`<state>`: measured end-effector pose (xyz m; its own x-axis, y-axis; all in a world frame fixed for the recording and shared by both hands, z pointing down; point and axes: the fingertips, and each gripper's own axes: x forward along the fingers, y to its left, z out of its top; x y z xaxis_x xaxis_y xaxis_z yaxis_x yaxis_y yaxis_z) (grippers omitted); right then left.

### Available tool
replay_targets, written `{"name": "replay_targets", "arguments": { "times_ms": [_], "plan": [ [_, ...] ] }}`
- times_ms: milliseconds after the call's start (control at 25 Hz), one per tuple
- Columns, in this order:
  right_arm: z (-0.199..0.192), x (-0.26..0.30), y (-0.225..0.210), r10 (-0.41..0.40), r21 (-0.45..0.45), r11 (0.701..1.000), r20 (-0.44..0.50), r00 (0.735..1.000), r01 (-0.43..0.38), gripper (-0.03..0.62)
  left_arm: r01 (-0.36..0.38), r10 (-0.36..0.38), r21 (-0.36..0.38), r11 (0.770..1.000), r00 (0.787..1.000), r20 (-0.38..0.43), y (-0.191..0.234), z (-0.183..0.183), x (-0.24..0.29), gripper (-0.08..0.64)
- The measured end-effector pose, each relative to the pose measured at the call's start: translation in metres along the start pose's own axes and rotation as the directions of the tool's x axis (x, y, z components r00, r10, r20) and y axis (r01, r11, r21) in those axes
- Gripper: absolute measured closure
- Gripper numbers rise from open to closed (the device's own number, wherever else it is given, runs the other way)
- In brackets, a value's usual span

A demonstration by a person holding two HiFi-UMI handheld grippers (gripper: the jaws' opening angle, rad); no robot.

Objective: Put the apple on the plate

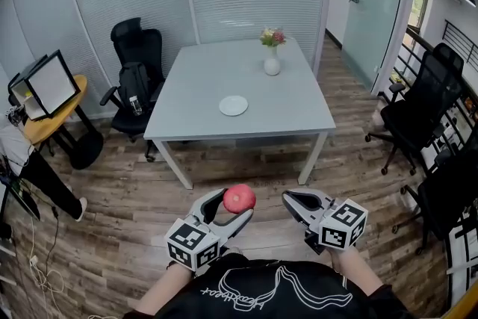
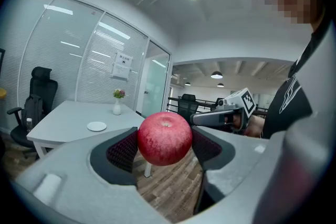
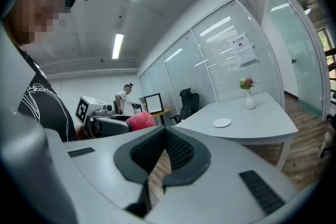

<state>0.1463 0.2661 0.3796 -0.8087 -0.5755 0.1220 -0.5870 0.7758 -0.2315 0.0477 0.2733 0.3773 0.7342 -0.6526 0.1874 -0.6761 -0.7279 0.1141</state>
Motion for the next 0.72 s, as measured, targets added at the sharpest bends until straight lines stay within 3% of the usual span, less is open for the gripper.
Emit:
{"name": "replay_targets", "arguments": {
  "times_ms": [360,720],
  "plan": [
    [-0.007,0.053,-0.014,0.049,0.010,0.999,-0.029,0.998,-0.049,0.583,-0.021,0.021,-0.018,1.000,1.000,0.016,0.047,-0.002,0.010,0.229],
    [0.016,0.137,-0.074,0.004,0.030,1.000,-0.054,0.999,-0.002,0.583,0.025,-0.025,-0.026,0.999,0.999,-0.022,0.147,0.013,0.053,0.229]
  ]
}}
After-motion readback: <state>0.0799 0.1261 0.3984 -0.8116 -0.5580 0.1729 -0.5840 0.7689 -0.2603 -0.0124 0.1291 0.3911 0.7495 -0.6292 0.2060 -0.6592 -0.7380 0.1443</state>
